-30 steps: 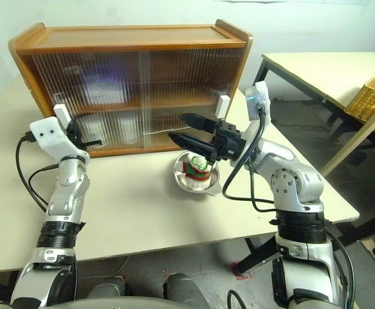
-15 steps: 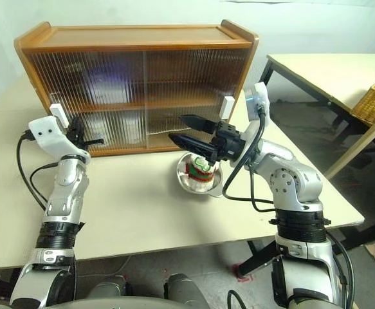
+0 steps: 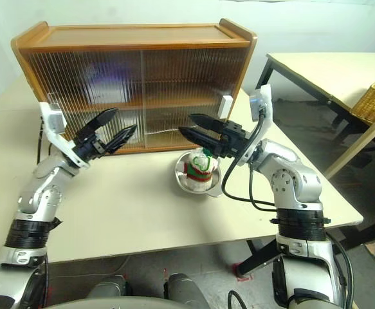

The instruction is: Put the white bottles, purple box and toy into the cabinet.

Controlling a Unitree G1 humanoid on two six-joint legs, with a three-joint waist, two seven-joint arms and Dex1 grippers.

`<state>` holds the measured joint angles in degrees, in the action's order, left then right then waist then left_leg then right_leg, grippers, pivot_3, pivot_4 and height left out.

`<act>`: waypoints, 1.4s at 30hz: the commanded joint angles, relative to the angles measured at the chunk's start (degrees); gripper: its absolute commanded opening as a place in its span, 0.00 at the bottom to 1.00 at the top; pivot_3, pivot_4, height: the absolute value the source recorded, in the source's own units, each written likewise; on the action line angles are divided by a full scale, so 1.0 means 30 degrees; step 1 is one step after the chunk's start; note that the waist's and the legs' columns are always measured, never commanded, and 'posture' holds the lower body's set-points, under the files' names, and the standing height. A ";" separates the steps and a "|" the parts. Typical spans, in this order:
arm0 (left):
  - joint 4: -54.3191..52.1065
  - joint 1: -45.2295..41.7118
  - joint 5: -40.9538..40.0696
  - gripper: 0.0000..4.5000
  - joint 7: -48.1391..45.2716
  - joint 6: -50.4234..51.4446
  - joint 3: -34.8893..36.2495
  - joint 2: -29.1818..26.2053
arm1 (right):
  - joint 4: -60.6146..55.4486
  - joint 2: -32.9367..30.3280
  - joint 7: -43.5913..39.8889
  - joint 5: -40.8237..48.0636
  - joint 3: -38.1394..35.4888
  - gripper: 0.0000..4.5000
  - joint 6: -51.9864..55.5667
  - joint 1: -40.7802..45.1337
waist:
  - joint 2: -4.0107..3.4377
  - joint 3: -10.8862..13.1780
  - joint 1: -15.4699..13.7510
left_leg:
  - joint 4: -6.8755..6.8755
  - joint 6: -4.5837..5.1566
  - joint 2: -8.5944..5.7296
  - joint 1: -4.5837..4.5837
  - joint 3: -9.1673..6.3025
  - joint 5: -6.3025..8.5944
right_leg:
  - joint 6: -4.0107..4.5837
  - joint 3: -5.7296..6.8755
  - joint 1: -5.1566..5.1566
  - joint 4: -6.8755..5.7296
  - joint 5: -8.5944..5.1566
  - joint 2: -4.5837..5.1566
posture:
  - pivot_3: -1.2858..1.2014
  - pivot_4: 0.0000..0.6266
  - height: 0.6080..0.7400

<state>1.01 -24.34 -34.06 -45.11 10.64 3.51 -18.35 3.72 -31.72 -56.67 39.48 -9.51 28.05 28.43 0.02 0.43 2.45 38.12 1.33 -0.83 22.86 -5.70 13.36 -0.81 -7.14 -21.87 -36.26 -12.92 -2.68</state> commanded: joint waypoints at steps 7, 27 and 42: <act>-0.1983 0.1385 -0.2671 1.00 -0.2636 0.2901 0.1257 -0.2126 | 0.5108 -0.0269 0.2842 -0.4164 -0.0422 0.00 -0.3813 0.1183 | -0.0019 -0.0007 0.0048 | -0.0045 0.0028 0.0023 0.0040 -0.0002 -0.0014 | 0.0086 -0.0007 -0.0065 0.0002 0.0040 0.0069 | 0.49 0.00 1.00; -0.2539 0.2007 -0.2888 1.00 -0.2618 0.3146 0.1631 -0.2043 | 1.2593 -0.0847 0.7044 -0.8347 -0.0544 0.00 -0.5940 0.5300 | -0.0048 0.0003 -0.0078 | -0.0120 0.0046 0.0067 0.0078 -0.0004 -0.0024 | 0.0142 0.0003 -0.0134 -0.0002 0.0058 0.0084 | 0.50 0.00 1.00; -0.2431 0.1996 -0.2622 1.00 -0.2642 0.2976 0.1456 -0.1703 | 1.1450 -0.0640 0.7590 -0.8185 -0.0366 0.00 -0.4398 0.6300 | -0.0056 0.0006 -0.0074 | -0.0125 0.0045 0.0084 0.0078 0.0004 -0.0024 | 0.0135 0.0003 -0.0140 -0.0004 0.0052 0.0086 | 0.50 0.00 1.00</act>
<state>-6.16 -18.75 -42.71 -52.92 19.98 8.09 -23.64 39.58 -33.96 -34.00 14.68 -10.44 13.49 46.14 -0.14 0.45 2.23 37.74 1.47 -0.58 23.09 -5.69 13.29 -0.41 -7.13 -22.30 -36.27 -12.76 -2.42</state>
